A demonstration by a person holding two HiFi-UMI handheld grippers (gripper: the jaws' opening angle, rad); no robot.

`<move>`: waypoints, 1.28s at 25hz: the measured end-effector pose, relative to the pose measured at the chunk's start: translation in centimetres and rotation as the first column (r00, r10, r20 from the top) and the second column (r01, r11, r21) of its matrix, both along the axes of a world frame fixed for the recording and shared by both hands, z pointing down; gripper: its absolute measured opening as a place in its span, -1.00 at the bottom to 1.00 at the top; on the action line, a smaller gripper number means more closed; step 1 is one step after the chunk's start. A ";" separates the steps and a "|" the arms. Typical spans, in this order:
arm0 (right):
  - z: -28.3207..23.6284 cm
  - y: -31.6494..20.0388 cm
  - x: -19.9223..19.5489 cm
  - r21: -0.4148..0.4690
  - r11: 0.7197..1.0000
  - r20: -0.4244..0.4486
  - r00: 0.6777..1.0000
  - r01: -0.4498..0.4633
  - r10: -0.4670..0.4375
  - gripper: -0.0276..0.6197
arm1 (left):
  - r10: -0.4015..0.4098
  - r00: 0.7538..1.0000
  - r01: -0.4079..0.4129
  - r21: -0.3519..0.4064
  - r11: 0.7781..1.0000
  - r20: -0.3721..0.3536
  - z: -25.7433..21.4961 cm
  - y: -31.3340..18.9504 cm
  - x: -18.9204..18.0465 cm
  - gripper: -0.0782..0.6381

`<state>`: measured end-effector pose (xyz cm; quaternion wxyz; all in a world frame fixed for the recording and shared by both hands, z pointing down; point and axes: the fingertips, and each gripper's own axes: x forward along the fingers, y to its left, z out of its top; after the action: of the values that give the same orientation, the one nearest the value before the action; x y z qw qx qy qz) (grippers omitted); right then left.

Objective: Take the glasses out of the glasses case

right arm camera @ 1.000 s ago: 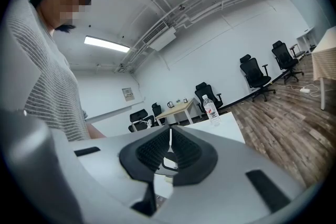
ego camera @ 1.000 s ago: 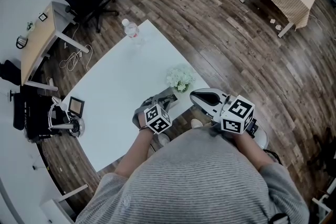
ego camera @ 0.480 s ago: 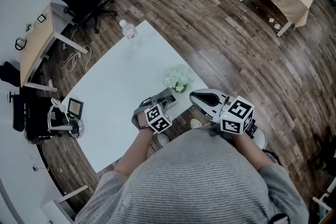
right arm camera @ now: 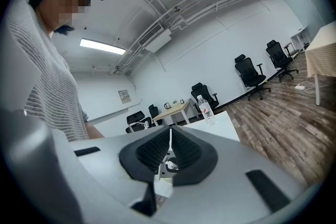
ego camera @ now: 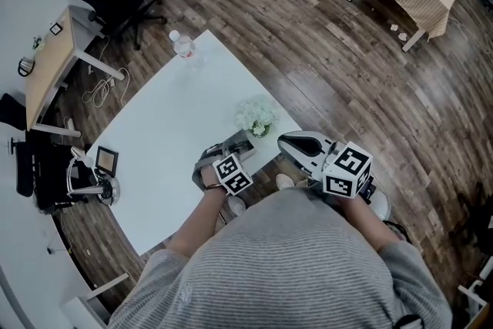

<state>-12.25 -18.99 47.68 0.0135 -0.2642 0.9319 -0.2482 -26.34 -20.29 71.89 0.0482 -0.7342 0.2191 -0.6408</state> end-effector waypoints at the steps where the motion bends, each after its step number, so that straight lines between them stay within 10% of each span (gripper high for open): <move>1: 0.0 0.0 0.1 0.000 1.000 -0.001 1.000 -0.003 0.003 -0.86 | 0.002 1.000 -0.002 -0.003 1.000 0.006 0.2 0.0 0.0 -0.60; 21: 0.3 0.0 0.1 -0.005 1.000 0.000 1.000 -0.002 0.002 -0.86 | 0.008 0.999 -0.009 0.029 1.000 0.048 1.0 -0.1 -1.0 -0.71; 32: -0.1 -0.2 -1.0 0.006 1.000 0.004 1.000 0.029 -0.029 -0.86 | -0.089 0.991 0.099 0.093 0.991 -0.105 -1.9 -0.7 -1.2 -0.71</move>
<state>-13.28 -19.15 47.56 0.0126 -0.2503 0.9363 -0.2462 -27.49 -20.99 69.95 0.0430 -0.7511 0.2868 -0.5931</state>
